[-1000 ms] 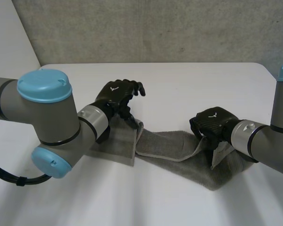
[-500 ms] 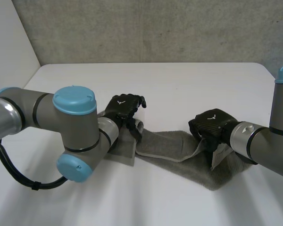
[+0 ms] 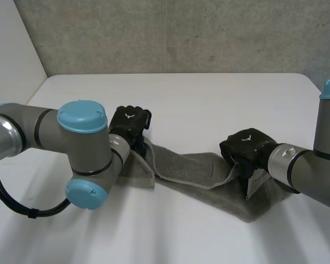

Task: Fold the towel.

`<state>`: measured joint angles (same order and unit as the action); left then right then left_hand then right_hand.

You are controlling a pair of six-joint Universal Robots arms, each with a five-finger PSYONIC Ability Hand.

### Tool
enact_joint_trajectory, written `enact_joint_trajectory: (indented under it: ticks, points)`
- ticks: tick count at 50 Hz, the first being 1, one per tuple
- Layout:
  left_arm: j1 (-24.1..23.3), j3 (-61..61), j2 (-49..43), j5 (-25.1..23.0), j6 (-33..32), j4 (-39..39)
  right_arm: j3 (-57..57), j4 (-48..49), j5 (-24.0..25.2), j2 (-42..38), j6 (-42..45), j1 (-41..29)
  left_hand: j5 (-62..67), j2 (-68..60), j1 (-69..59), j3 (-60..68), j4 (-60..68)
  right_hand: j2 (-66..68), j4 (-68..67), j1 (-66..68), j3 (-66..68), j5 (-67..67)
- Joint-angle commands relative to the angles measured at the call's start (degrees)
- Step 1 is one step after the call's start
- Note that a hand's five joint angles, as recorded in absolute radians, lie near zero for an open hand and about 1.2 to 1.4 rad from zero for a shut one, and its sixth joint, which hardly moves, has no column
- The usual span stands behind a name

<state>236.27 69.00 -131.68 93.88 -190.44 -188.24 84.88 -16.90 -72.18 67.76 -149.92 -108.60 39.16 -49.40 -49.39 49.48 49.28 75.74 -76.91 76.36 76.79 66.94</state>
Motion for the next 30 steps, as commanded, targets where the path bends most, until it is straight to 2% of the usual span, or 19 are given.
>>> enact_joint_trajectory:
  ticks: [1, 6, 11, 13, 14, 16, 17, 18, 19, 21, 22, 24, 25, 27, 30]
  points:
    - [-0.54, 0.87, -0.59, -1.85, -0.19, 0.15, 0.02, -0.06, 0.02, 0.0, 0.06, -0.03, 27.83, -27.59, -27.6, 27.51, 27.71, 4.26, -3.09, 3.64, 3.21, 3.06]
    - [-0.37, -0.27, -1.03, -5.9, -0.46, 0.5, -1.12, -0.06, 0.02, -0.09, 0.15, 0.06, 30.84, -30.6, -30.61, 30.52, 30.72, 4.26, -3.09, 3.64, 3.21, 3.06]
    - [0.86, -6.07, -1.03, -9.68, -2.83, 0.24, -7.28, 0.91, -0.25, -0.7, 1.56, 0.06, 30.84, -30.6, -30.61, 30.52, 30.72, 4.26, -3.09, 3.64, 3.21, 3.06]
    - [4.53, -12.71, -0.34, -10.12, -6.5, 0.15, -14.71, 4.22, -0.07, -1.23, 2.7, -0.03, 30.84, -30.6, -30.61, 30.52, 30.72, 4.26, -3.09, 3.64, 3.21, 3.06]
    - [4.55, -12.75, -0.33, -10.12, -6.52, 0.15, -14.75, 4.25, -0.07, -1.23, 2.7, -0.03, 30.84, -30.6, -30.61, 30.52, 30.72, 4.26, -3.09, 3.64, 3.21, 3.06]
    - [7.44, -21.23, 0.89, -10.13, -9.5, -0.2, -22.18, 11.5, -0.24, -1.05, 1.83, -0.03, 30.84, -30.6, -30.61, 30.52, 30.72, 4.26, -3.09, 3.64, 3.21, 3.06]
    - [7.45, -21.27, 0.9, -10.12, -9.51, -0.2, -22.22, 11.54, -0.25, -1.05, 1.82, -0.03, 30.84, -30.6, -30.61, 30.52, 30.72, 4.26, -3.09, 3.64, 3.21, 3.06]
    - [7.89, -25.71, 1.42, -9.78, -9.68, -0.99, -24.48, 17.63, -0.42, -0.88, 1.39, 0.06, 30.84, -30.6, -30.61, 30.52, 30.72, 4.26, -3.09, 3.64, 3.21, 3.06]
    - [7.89, -25.76, 1.43, -9.77, -9.68, -0.99, -24.5, 17.69, -0.42, -0.88, 1.38, 0.06, 30.84, -30.6, -30.61, 30.52, 30.72, 4.26, -3.09, 3.64, 3.21, 3.06]
    - [8.85, -32.32, 3.35, -7.5, -8.98, -6.23, -24.42, 33.6, -0.95, 1.65, -0.8, -0.38, 30.84, -30.6, -30.61, 30.52, 30.72, 4.26, -3.09, 3.64, 3.21, 3.06]
    - [8.86, -32.35, 3.36, -7.49, -8.98, -6.27, -24.42, 33.69, -0.95, 1.67, -0.81, -0.38, 30.84, -30.6, -30.61, 30.52, 30.72, 4.26, -3.09, 3.64, 3.21, 3.06]
    - [9.73, -33.14, 7.38, -4.86, -7.5, -14.31, -20.83, 50.22, -1.3, 8.67, -5.53, -0.03, 30.84, -30.6, -30.61, 30.52, 30.72, 4.26, -3.09, 3.64, 3.21, 3.06]
    - [9.74, -33.14, 7.4, -4.85, -7.49, -14.35, -20.81, 50.3, -1.3, 8.7, -5.56, -0.03, 30.84, -30.6, -30.61, 30.52, 30.72, 4.26, -3.09, 3.64, 3.21, 3.06]
    - [11.14, -30.52, 11.51, -4.24, -4.87, -21.61, -18.8, 59.67, -1.56, 12.99, -10.11, 0.06, 30.84, -30.6, -30.61, 30.52, 30.72, 4.26, -3.09, 3.64, 3.21, 3.06]
    - [11.76, -28.13, 13.47, -4.32, -3.27, -24.28, -19.32, 58.74, -0.95, 13.1, -11.8, 0.15, 30.84, -30.6, -30.61, 30.52, 30.72, 4.26, -3.09, 3.64, 3.21, 3.06]
